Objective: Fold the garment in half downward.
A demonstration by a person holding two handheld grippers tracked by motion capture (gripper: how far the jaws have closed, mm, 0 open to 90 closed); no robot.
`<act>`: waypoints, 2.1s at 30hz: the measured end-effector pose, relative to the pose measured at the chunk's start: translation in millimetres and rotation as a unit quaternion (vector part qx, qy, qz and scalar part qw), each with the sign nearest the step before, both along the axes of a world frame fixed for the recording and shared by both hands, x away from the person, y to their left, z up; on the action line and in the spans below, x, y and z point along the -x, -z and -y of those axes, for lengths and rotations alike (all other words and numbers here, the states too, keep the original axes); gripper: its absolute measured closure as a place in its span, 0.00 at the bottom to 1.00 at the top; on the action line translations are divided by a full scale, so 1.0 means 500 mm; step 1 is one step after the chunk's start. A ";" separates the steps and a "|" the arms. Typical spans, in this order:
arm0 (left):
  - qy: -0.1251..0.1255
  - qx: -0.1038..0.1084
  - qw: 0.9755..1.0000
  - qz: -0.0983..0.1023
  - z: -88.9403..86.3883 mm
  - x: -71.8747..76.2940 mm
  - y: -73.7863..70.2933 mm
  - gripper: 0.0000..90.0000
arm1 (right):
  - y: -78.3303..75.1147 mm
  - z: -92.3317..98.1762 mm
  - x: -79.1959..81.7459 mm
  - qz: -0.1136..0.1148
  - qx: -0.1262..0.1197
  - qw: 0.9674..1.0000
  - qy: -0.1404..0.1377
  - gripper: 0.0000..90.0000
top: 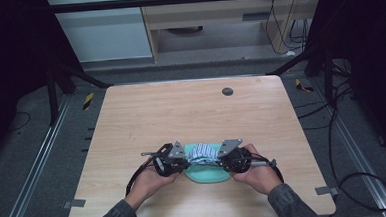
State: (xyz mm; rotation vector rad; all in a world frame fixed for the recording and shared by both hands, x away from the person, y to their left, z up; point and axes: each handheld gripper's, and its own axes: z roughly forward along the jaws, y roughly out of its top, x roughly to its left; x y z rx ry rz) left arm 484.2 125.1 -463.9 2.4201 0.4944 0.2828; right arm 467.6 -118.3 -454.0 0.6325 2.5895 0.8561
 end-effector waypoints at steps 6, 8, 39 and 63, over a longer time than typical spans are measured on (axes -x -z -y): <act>0.000 -0.001 1.000 -0.003 0.000 0.003 0.009 0.93 | 0.008 0.002 0.004 -0.004 0.002 1.000 0.001 0.88; 0.000 -0.001 1.000 -0.004 0.001 0.004 0.010 0.93 | 0.010 0.002 0.005 -0.005 0.003 1.000 0.001 0.88; 0.000 -0.002 1.000 -0.014 -0.002 0.016 0.029 0.96 | 0.039 0.007 0.017 -0.021 0.003 1.000 -0.001 0.88; -0.003 0.004 1.000 -0.014 -0.008 0.025 0.037 0.97 | 0.046 0.008 0.030 -0.024 0.000 1.000 -0.002 0.86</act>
